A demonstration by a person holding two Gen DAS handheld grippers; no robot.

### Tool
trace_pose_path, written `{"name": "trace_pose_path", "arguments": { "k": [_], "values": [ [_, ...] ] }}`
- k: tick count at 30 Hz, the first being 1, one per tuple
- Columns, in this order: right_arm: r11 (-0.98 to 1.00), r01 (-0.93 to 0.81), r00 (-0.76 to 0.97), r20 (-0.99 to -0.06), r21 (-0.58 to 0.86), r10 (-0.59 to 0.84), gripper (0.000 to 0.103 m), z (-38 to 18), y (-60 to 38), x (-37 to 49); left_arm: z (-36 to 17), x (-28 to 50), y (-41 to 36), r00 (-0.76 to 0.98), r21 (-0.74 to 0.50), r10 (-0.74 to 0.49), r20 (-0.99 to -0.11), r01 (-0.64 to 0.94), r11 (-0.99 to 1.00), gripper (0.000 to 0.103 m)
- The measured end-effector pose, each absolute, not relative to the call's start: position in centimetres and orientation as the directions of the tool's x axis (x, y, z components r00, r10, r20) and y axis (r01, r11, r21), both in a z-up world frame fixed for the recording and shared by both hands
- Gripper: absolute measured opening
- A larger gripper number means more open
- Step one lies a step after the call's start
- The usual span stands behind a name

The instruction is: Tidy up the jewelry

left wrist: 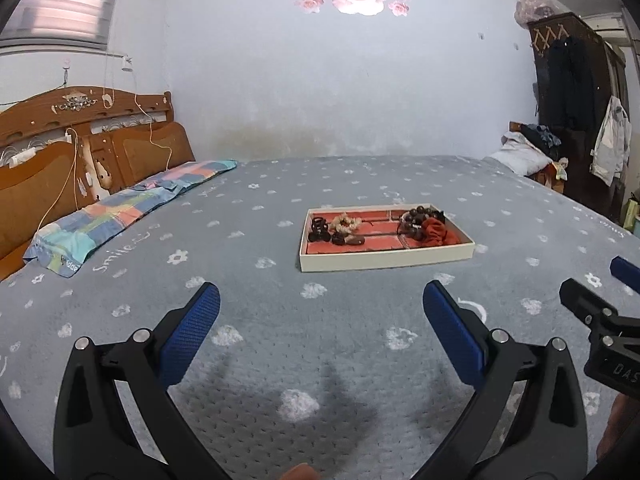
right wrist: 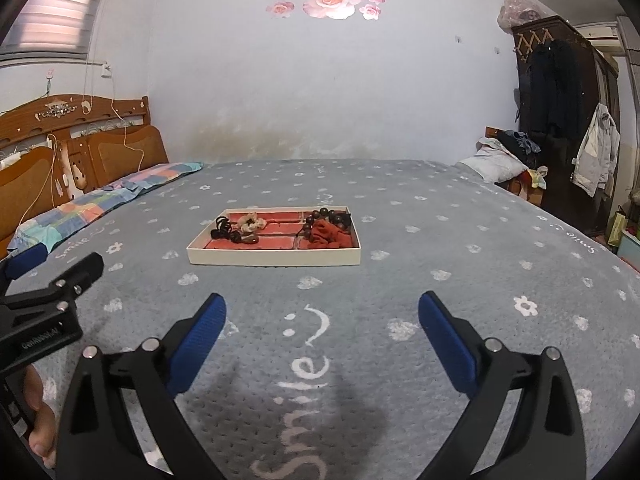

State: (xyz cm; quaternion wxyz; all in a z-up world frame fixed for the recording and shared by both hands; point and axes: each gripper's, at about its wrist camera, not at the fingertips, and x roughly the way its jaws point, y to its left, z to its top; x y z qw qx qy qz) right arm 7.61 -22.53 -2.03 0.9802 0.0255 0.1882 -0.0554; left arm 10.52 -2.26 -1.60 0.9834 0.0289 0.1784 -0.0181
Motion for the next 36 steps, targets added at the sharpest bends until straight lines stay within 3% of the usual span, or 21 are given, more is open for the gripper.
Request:
{"name": "trace_pose_path", "arguments": {
  "k": [36],
  "values": [
    [0.991, 0.129, 0.929, -0.353, 0.021, -0.113, 0.095, 0.0, -22.2, 7.3, 1.0, 9.7, -1.8, 0.949, 0.052, -0.009, -0.314, 0.026, 0.998, 0.098]
  ]
}}
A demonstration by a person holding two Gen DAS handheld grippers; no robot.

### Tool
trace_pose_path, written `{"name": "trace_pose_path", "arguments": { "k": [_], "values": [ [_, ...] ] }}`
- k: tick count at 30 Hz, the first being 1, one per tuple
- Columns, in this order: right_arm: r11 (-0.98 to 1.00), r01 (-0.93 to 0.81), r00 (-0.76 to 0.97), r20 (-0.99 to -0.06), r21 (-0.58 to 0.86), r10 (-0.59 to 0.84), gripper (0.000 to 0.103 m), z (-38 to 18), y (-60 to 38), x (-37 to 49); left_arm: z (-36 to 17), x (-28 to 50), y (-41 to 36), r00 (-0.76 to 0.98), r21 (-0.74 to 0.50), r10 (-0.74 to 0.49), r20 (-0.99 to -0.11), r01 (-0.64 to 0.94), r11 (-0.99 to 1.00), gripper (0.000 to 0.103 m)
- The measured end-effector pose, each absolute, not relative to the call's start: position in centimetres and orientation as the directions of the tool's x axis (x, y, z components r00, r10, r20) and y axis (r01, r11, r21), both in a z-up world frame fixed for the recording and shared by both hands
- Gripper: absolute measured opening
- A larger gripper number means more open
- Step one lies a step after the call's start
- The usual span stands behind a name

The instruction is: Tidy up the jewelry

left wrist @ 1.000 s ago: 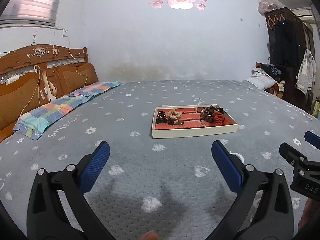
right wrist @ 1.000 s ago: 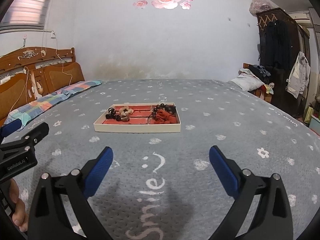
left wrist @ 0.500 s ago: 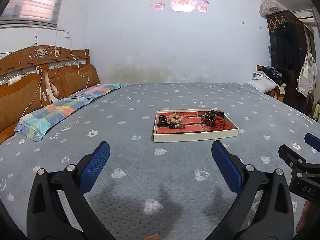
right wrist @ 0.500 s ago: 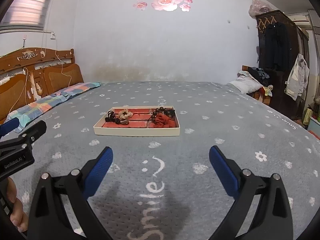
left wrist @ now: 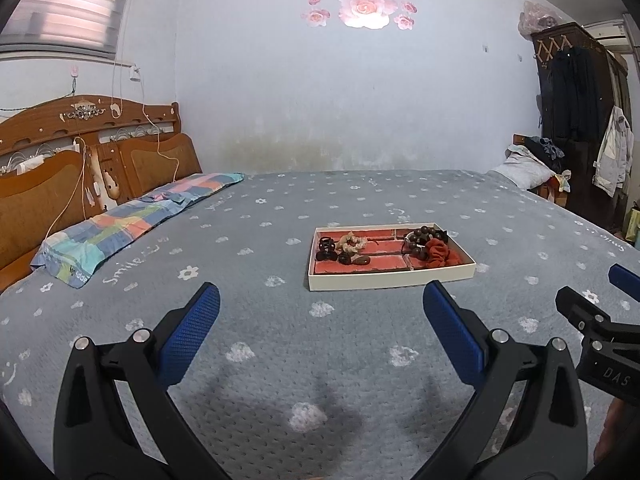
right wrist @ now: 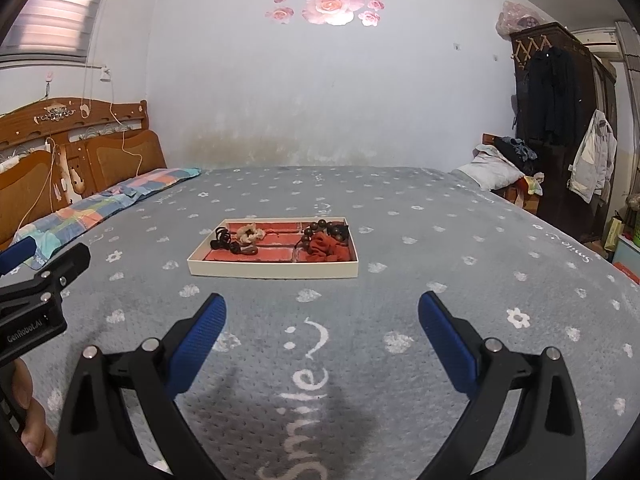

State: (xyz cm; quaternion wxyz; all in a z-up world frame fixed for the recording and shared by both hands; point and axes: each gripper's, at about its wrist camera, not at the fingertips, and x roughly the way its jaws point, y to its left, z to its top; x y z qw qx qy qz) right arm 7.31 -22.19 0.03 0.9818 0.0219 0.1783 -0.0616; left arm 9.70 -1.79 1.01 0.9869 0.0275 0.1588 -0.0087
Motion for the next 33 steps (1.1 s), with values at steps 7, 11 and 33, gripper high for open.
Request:
{"name": "trace_pose_path", "arguments": {
  "k": [7, 11, 33],
  "values": [
    [0.991, 0.131, 0.928, -0.353, 0.010, -0.119, 0.095, 0.26, -22.13, 7.25, 1.16, 9.86, -1.54, 0.949, 0.047, -0.006, -0.316, 0.022, 0.999, 0.098],
    [0.992, 0.128, 0.927, -0.356, 0.011, -0.115, 0.095, 0.28, -22.11, 7.19, 1.17, 9.80, -1.58, 0.947, 0.047, -0.016, -0.321, 0.033, 0.998, 0.098],
    [0.992, 0.126, 0.927, -0.358, 0.010, -0.114, 0.095, 0.17, -22.09, 7.01, 1.36, 9.79, -1.32, 0.948, 0.048, 0.003, -0.318, 0.013, 0.999, 0.098]
  ]
}}
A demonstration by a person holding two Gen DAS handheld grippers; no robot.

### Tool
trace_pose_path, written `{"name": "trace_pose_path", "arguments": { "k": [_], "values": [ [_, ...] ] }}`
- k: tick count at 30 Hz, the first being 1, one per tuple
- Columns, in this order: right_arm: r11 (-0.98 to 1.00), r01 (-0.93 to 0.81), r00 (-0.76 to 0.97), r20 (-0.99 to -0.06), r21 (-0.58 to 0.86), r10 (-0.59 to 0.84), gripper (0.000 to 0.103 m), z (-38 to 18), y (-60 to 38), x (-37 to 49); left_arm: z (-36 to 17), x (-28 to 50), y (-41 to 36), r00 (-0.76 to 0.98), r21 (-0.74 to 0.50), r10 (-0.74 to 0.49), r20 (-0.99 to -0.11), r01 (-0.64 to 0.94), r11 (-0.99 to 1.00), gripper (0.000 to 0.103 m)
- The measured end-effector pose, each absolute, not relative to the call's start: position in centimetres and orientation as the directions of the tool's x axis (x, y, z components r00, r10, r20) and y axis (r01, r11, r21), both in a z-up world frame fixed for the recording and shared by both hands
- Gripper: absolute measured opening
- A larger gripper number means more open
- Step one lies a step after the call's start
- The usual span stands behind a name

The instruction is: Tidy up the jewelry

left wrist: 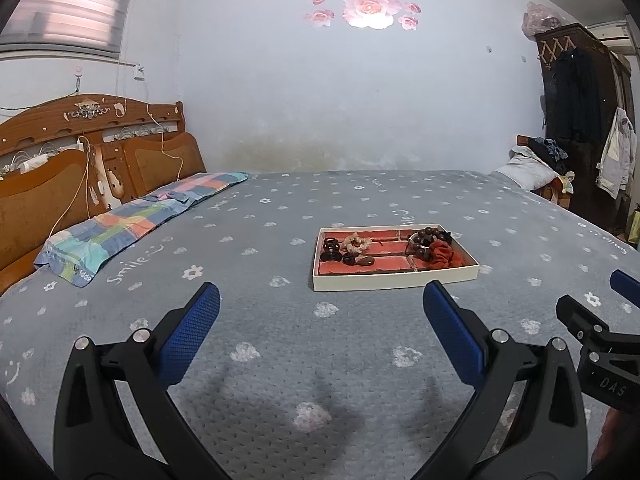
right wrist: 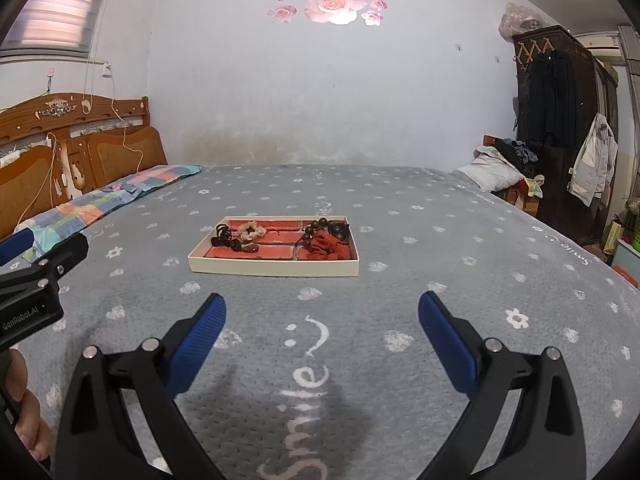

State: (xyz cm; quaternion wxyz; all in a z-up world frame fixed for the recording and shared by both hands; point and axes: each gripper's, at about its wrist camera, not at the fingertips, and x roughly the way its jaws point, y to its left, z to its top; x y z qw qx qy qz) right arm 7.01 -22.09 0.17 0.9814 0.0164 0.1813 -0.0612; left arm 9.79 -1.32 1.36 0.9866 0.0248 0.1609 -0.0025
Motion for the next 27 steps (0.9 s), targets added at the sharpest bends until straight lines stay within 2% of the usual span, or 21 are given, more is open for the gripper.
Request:
{"name": "trace_pose_path", "arguments": {
  "k": [27],
  "values": [
    [0.992, 0.128, 0.927, -0.357, 0.006, -0.117, 0.095, 0.30, -22.06, 6.92, 1.55, 9.35, -1.79, 0.950, 0.060, -0.005, -0.311, 0.025, 0.998, 0.098]
  ]
}}
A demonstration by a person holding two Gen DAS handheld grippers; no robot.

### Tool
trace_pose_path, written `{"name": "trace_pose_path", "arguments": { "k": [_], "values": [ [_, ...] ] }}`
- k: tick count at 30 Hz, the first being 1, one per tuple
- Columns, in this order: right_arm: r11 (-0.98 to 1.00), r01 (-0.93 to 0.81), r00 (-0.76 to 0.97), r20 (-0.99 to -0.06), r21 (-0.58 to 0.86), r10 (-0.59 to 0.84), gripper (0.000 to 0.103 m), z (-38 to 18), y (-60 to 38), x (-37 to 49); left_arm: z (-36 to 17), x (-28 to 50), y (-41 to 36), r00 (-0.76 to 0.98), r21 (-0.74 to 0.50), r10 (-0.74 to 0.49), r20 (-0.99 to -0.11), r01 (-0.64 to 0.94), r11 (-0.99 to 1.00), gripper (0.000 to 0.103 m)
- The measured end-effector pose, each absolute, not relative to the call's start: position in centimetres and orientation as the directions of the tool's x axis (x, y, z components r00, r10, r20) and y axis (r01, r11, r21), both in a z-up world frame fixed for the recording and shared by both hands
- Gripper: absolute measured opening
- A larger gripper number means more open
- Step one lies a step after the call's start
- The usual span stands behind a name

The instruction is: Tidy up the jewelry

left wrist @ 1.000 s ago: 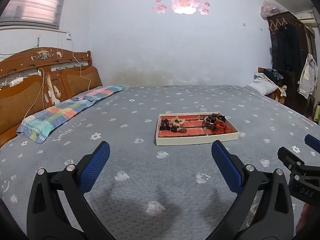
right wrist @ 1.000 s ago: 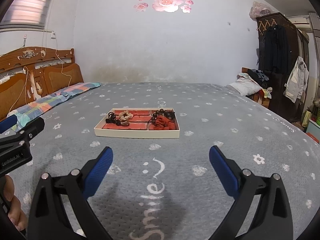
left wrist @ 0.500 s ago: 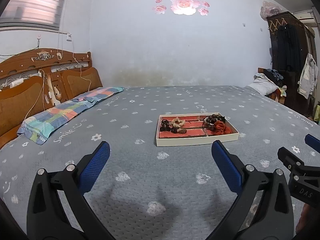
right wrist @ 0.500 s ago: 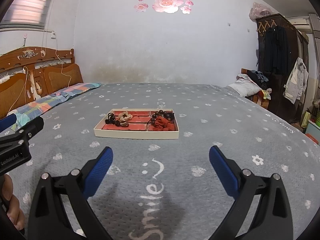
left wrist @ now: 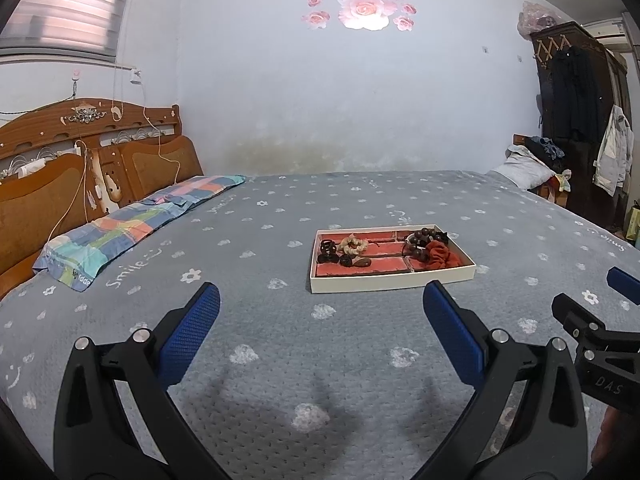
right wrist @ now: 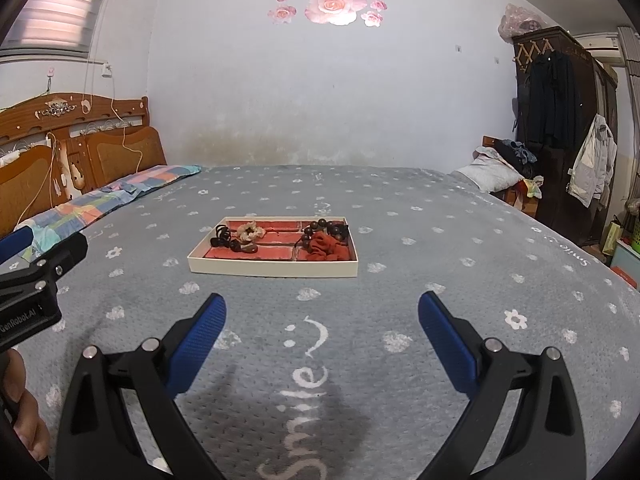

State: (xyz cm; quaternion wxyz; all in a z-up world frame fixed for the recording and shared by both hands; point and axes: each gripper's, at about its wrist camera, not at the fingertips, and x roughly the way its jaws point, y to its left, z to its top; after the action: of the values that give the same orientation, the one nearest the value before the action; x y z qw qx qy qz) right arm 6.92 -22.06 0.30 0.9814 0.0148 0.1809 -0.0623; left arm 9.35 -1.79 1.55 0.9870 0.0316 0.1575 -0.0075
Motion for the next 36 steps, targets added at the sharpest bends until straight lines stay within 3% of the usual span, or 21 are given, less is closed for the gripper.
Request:
{"name": "trace_pose_path", "arguments": {
  "k": [36],
  "values": [
    [0.992, 0.128, 0.928, -0.353, 0.003, -0.118, 0.095, 0.85, -22.01, 7.12, 1.53, 9.39, -1.44, 0.950, 0.064, 0.000, -0.313, 0.021, 0.998, 0.098]
  ]
}}
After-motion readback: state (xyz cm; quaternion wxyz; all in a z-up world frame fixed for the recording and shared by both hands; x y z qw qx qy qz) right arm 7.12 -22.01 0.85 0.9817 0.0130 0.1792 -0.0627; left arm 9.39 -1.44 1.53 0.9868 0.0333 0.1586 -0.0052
